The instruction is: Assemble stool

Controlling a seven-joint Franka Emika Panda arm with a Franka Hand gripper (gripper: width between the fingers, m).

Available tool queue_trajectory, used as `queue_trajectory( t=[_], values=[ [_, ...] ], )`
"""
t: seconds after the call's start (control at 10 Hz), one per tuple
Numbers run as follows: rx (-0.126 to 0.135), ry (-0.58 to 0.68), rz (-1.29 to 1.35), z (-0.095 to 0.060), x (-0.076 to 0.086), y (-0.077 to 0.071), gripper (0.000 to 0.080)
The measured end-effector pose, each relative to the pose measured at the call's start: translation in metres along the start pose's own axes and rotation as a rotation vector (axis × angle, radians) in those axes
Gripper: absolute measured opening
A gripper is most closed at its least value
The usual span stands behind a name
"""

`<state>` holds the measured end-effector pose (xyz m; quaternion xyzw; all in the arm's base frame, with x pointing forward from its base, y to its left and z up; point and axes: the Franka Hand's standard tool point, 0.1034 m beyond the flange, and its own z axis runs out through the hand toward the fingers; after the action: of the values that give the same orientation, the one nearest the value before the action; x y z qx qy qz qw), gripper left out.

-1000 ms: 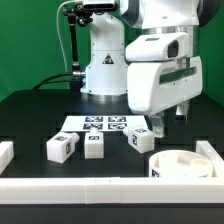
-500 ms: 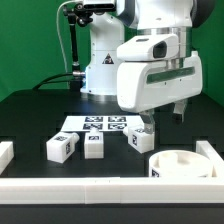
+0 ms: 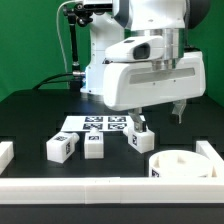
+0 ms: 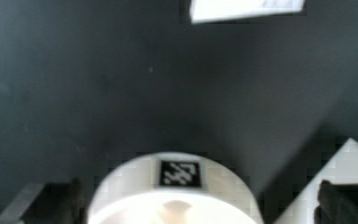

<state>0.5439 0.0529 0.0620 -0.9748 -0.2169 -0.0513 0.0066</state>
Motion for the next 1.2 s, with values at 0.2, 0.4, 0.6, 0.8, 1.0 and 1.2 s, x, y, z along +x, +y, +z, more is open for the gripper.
queue_trajectory(
  t=[0.2, 0.4, 0.6, 0.8, 1.0, 1.2],
  values=[
    [0.005, -0.024, -0.008, 0.004, -0.018, 0.004, 0.0649],
    [0.008, -0.031, -0.012, 0.004, -0.016, 0.002, 0.0649],
    [0.054, -0.175, -0.008, 0.003, -0.019, -0.009, 0.0649],
    [0.065, -0.278, 0.025, 0.002, -0.020, -0.014, 0.0649],
    [0.033, -0.386, 0.054, 0.000, -0.025, -0.009, 0.0649],
    [0.060, -0.482, 0.028, 0.002, -0.043, 0.001, 0.0649]
  ],
)
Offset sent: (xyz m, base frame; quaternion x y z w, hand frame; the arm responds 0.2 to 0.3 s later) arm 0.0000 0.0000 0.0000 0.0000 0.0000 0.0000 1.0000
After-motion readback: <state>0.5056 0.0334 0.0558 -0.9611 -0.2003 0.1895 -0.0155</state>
